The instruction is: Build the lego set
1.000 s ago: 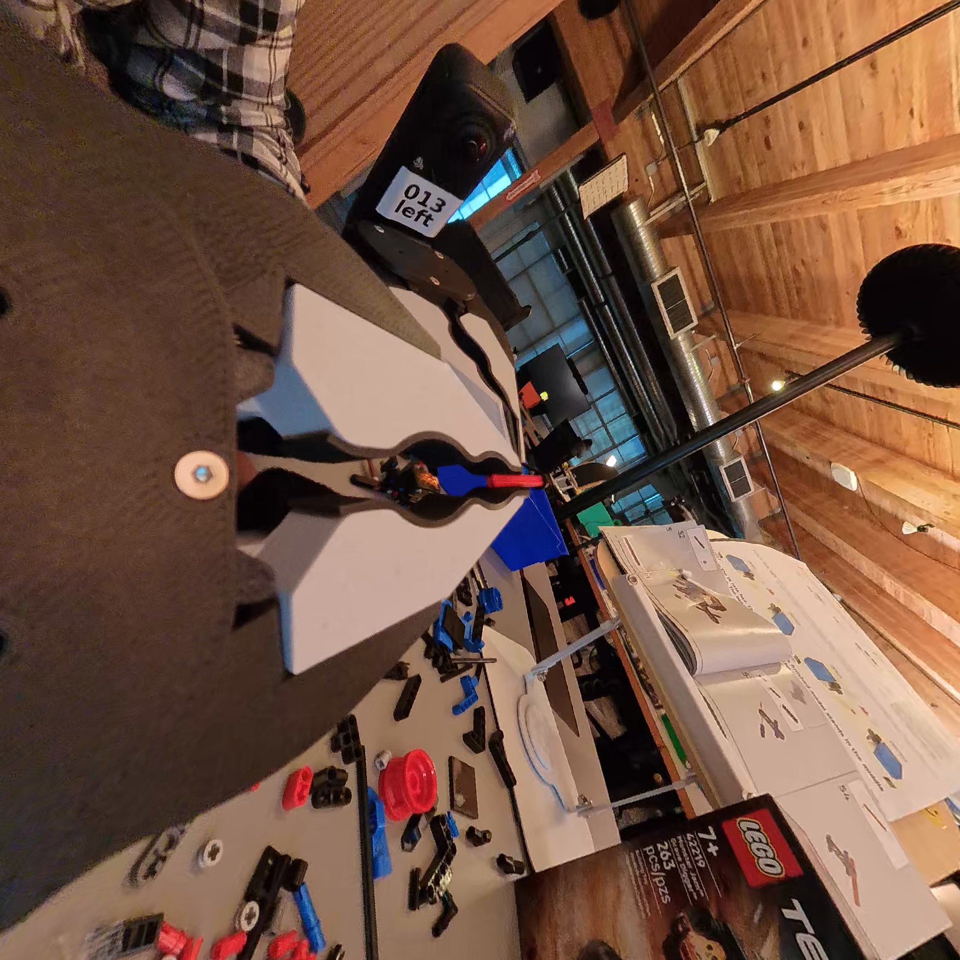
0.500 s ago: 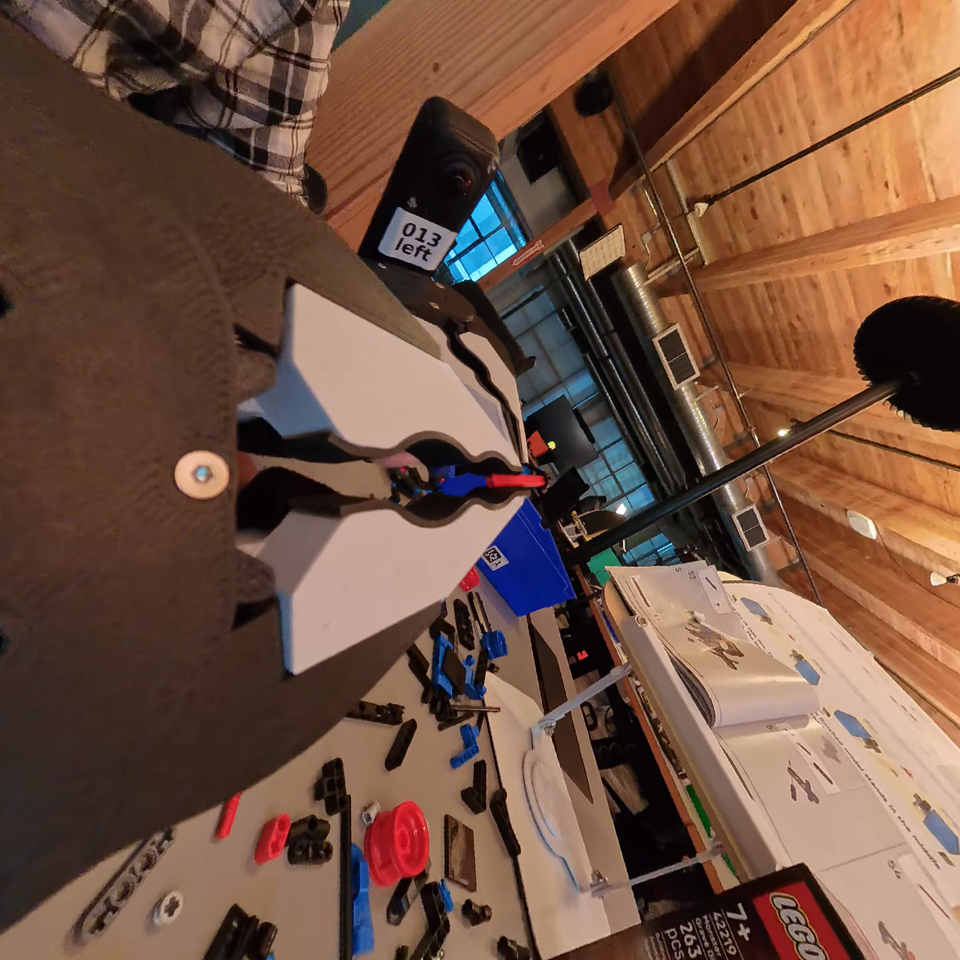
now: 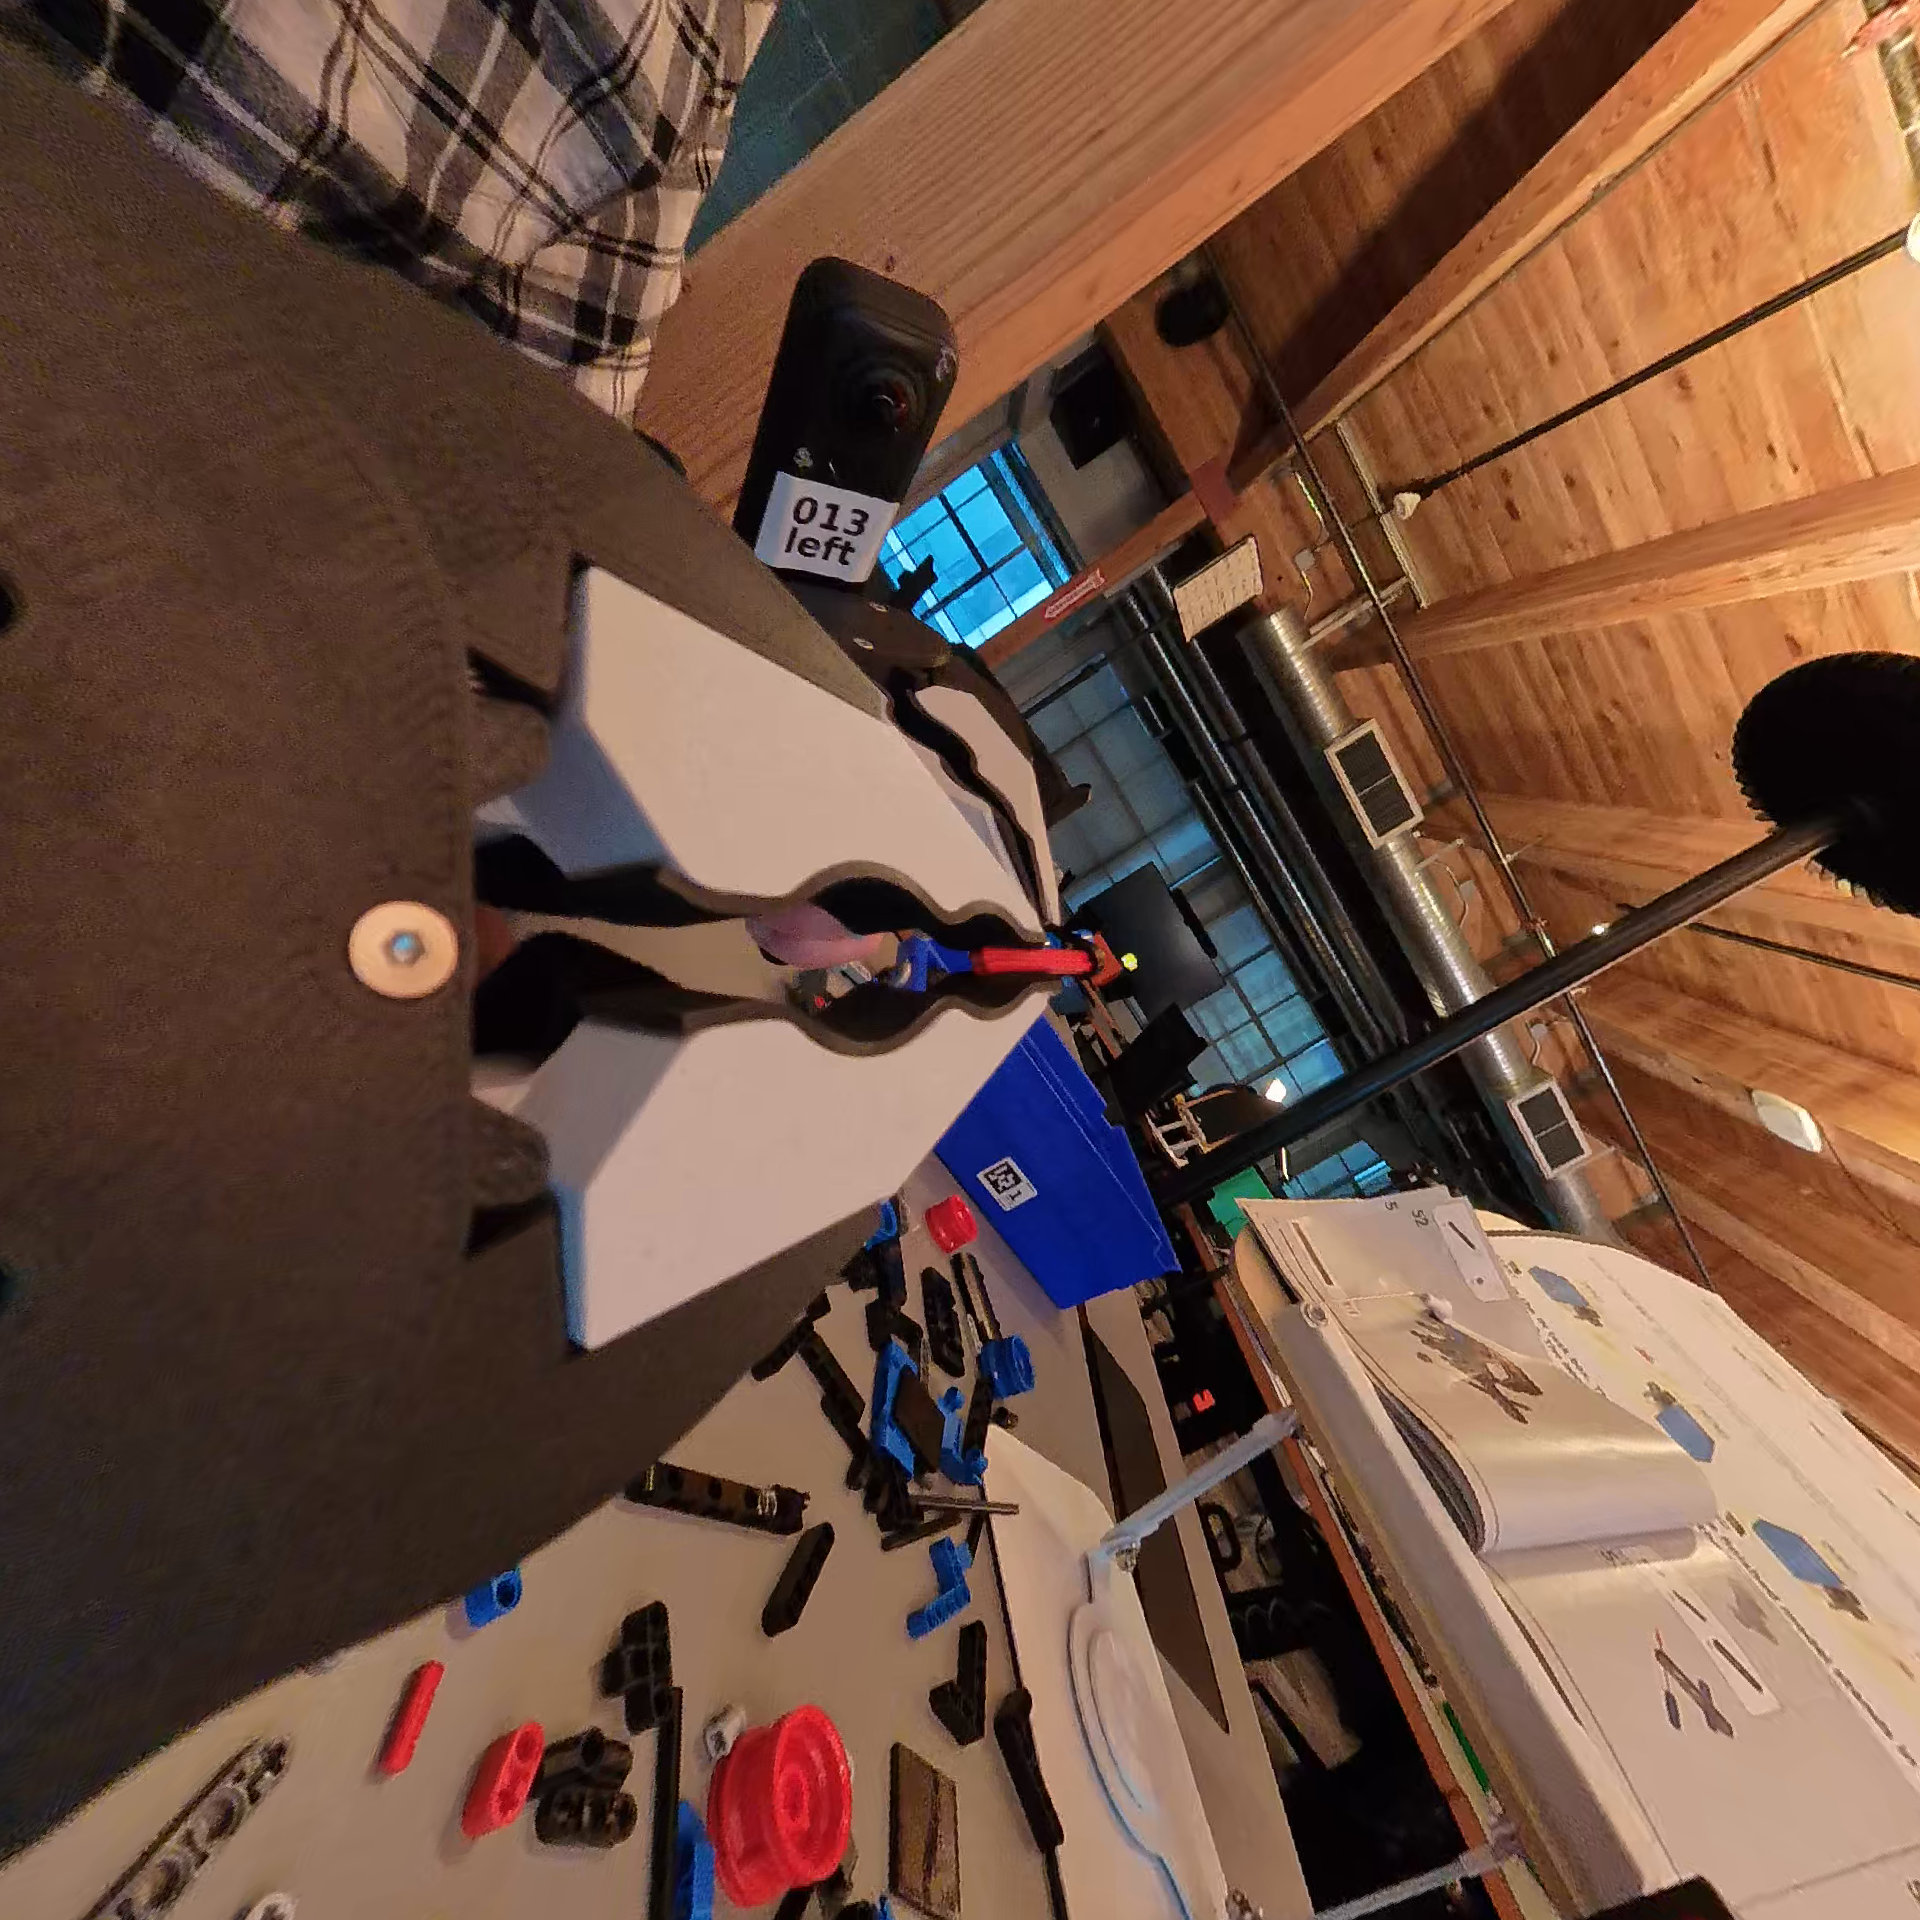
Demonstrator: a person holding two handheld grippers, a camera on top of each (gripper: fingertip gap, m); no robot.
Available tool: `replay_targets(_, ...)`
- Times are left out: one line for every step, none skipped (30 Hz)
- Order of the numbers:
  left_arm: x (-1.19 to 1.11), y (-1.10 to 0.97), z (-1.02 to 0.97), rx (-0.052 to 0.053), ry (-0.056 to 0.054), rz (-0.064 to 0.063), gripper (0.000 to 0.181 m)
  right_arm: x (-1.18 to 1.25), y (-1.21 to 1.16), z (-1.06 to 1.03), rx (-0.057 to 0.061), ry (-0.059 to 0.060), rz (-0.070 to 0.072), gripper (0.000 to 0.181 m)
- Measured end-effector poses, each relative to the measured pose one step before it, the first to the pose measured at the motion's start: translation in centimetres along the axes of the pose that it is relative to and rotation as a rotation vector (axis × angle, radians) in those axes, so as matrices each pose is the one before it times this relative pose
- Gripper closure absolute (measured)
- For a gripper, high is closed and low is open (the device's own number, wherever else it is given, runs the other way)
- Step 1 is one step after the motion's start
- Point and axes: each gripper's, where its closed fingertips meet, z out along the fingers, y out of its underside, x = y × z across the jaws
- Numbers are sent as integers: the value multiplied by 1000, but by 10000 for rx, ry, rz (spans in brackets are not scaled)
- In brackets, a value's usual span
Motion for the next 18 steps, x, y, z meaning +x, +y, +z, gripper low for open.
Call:
replay_targets(-39, -63, -64, 30, 34, 2, 181, -59, 0, 35, -76, -70, -20, 180)
replay_targets(-12, 2, -63, 7, -24, 127, 181, -73, -3, 24, -74, -58, -44, 181)
replay_targets(-15, -108, -84, 57, 41, -78, 181, -89, -46, 33, -14, -81, 8, 181)
replay_targets(-58, -58, -43, 75, 102, -371, 181, -39, -24, 46, 45, -66, 100, 181)
replay_targets(-52, 17, -23, 52, 39, -205, 181, 20, 14, 61, 56, -39, 125, 180)
replay_targets(-33, 49, -16, 3, 10, -56, 181, 10, 2, 53, 53, -20, 42, 181)
replay_targets(-46, -92, -53, 59, 25, -129, 180, -63, -35, 45, 66, -63, 57, 180)
replay_targets(-65, -129, -55, 93, 67, -247, 180, -94, -48, 46, 77, -113, 149, 180)
replay_targets(-47, -73, -46, 57, 36, -124, 181, -22, -1, 48, 65, -92, 143, 181)
replay_targets(-45, 22, -23, -1, 7, 4, 181, 19, 29, 34, 30, -74, 138, 180)
replay_targets(-24, -31, -60, 54, 75, -217, 181, -2, 45, 20, -8, -82, 80, 180)
replay_targets(-6, 22, -52, 36, 95, -190, 181, -13, 64, 8, -63, -25, -90, 181)
replay_targets(15, 22, -84, 17, 45, 15, 181, -58, 26, 7, -71, -24, -131, 180)
replay_targets(5, -119, -67, 62, 15, -27, 181, -118, -47, 17, -23, -81, -40, 181)
replay_targets(-13, -132, -13, 99, 108, -296, 181, -43, -48, -1, -1, -45, -63, 181)
replay_targets(-66, 111, 40, 18, 153, -394, 180, 108, 9, 3, -26, 67, -133, 180)
replay_targets(-96, 149, 16, -13, 9, -77, 180, 128, 34, 39, -18, 99, -144, 180)
replay_targets(-30, 30, 17, -1, -29, -80, 180, 84, -15, 3, 32, 63, -107, 180)
